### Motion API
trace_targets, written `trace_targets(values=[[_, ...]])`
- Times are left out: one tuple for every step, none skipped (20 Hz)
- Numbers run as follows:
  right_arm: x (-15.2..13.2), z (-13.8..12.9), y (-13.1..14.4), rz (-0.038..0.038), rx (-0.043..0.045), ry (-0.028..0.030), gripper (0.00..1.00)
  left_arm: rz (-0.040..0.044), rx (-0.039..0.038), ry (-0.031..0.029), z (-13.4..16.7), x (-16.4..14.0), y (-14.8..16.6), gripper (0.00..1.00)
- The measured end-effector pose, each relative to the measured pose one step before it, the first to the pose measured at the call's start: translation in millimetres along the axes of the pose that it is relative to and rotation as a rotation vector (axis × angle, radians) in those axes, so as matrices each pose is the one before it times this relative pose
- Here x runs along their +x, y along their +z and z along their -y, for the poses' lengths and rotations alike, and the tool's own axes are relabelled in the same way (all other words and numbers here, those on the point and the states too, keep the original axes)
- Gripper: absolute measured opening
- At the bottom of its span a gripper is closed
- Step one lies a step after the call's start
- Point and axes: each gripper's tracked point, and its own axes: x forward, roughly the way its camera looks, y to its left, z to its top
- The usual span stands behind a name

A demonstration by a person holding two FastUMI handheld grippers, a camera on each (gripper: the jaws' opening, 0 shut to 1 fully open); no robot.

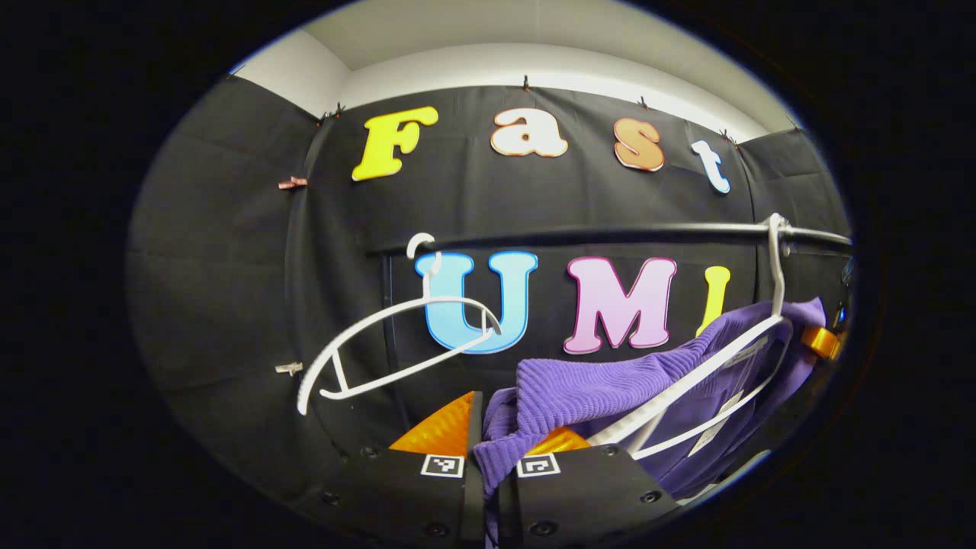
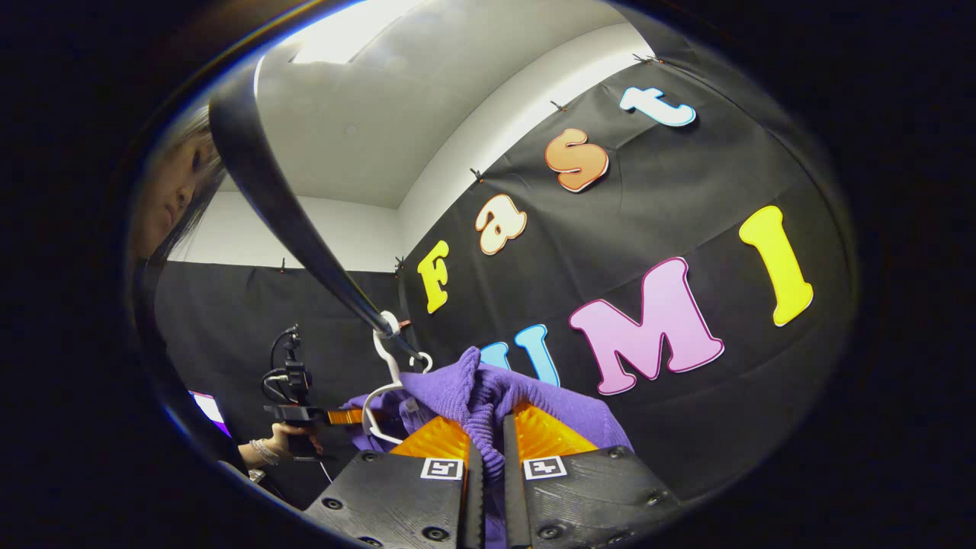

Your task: Grasp the clothes on the hanger with both hands and then place them into the laundry hamper below.

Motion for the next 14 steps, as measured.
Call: trace_targets(values=[[6.77,4.53,4.91,0.03285,0.02102,-0.0108,0.14,-0.02102,-0.01978,-0.01946,1.46,8.41,-11.66,0.11],[7.92,7.49,3.69,0.0281,0.02681,-0.02176,0.1,-0.01713,-0.01729,-0.01392,1.2,1.3,-9.15,0.11],[3.85,4.76,-0.37,0.01749,0.02164,-0.01461,0.1,-0.01319,-0.01615,-0.01202,0.49,6.0,-8.33,0.11],[3.26,-1.37,-2.34,0.00147,0.01332,-0.00717,0.14,-0.01055,-0.00985,-0.00482,-0.9,2.82,-8.98,0.09],[4.46,-3.21,-5.07,-0.00882,-0.00836,-0.00232,0.14,-0.0181,0.0012,-0.00155,-4.28,3.99,-12.04,0.1],[3.62,-4.13,-5.01,-0.01522,-0.02865,0.00379,0.14,-0.03312,-0.01428,0.00442,-4.82,2.62,-16.89,0.09],[4.28,-6.29,-4.8,-0.01753,-0.02799,0.00928,0.14,-0.03174,-0.03308,-0.00234,-2.82,2.49,-17.12,0.1],[4.67,-5.12,-2.33,-0.01066,-0.01733,0.00929,0.1,-0.0194,-0.03788,0.00034,-0.44,2.31,-14.9,0.11],[2.8,-1.07,-2.53,-0.00695,-0.00834,-0.00179,0.1,-0.00684,-0.03402,0.00084,2.34,1.77,-11.54,0.11],[0.04,2.57,-2.66,-0.00149,0.0012,-0.00458,0.14,-0.00609,-0.02758,0.00473,5.18,0.31,-11.71,0.1],[-0.58,4.94,0.4,0.0067,0.00701,-0.00959,0.14,-0.00106,-0.01308,0.00545,9.08,-1.77,-9.77,0.1],[-1.17,8.46,3.86,0.01012,-0.00104,-0.02237,0.14,-0.00922,0.0081,0.0006,11.96,-3.24,-10.51,0.1],[-2.59,12.9,2.73,0.00781,-0.00957,-0.03582,0.14,-0.00752,0.02069,-0.00437,12.89,-2.53,-8.79,0.1],[-4.84,13.45,-1.75,-0.00255,-0.00499,-0.03754,0.14,-0.00693,0.02982,-0.0032,15.05,-2.76,-4.23,0.1]])
